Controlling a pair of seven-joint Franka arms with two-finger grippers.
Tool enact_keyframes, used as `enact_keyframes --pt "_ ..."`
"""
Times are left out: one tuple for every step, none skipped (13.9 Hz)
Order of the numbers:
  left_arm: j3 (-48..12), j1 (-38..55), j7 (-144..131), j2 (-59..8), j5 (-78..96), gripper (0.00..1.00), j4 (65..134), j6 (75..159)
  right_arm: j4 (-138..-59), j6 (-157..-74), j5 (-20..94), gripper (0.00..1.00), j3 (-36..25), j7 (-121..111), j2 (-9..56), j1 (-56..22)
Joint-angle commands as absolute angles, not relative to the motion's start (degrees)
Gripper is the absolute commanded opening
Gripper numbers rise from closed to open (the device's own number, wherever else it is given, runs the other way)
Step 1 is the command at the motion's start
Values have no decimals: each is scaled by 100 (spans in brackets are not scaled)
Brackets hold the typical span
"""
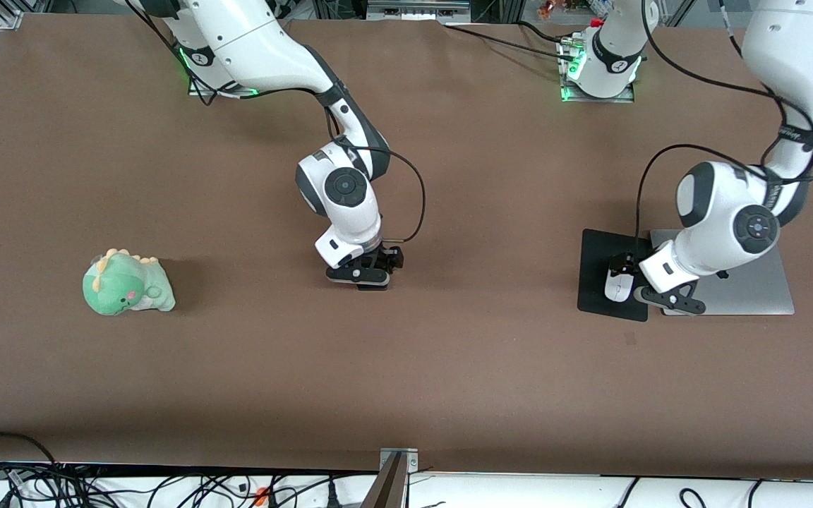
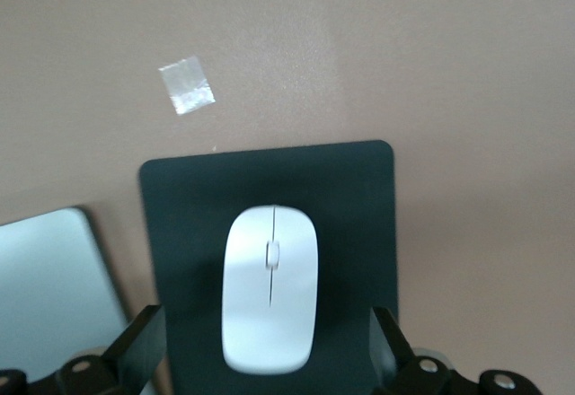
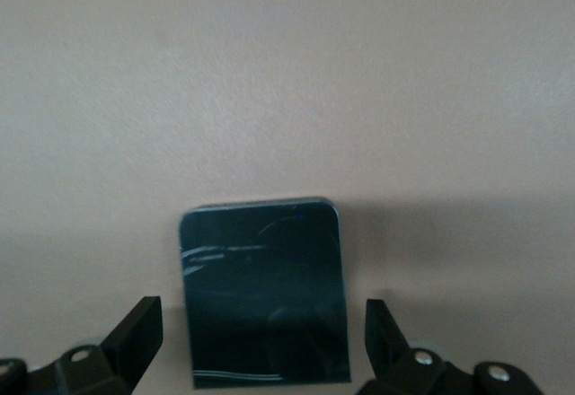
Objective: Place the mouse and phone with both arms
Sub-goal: 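Open the left gripper on the mouse while the right gripper grasps the phone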
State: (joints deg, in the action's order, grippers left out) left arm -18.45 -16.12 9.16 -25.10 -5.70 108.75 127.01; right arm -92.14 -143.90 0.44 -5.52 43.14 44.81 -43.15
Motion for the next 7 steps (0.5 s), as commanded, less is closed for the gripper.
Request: enact_keyframes --pt "-1907 -1591 949 -2435 -519 100 9891 11272 -9448 -14572 -114 100 -633 4368 4395 -4412" --pt "-1986 -1591 941 -2435 -519 100 9548 10824 -9474 -14581 -140 100 -633 4368 4395 -4447" --pt "-2004 -1591 932 -2435 -519 100 9232 10445 -9492 -14616 -202 100 -633 4368 4403 -4465" --pt "-2013 -1591 932 -2435 -519 100 8968 10085 -9492 -14660 -220 100 -633 4377 4412 -4474" --pt "-2065 -1591 932 -2426 -527 100 8730 9785 -9492 -14686 -220 100 -633 4368 4430 -4482" --pt "-2100 -1591 932 -2417 -527 100 8475 9513 -9492 -14695 -220 100 -633 4368 4464 -4491" --pt "-2101 -1582 932 -2400 -527 100 8255 9292 -9492 -14704 -228 100 -633 4368 4474 -4526"
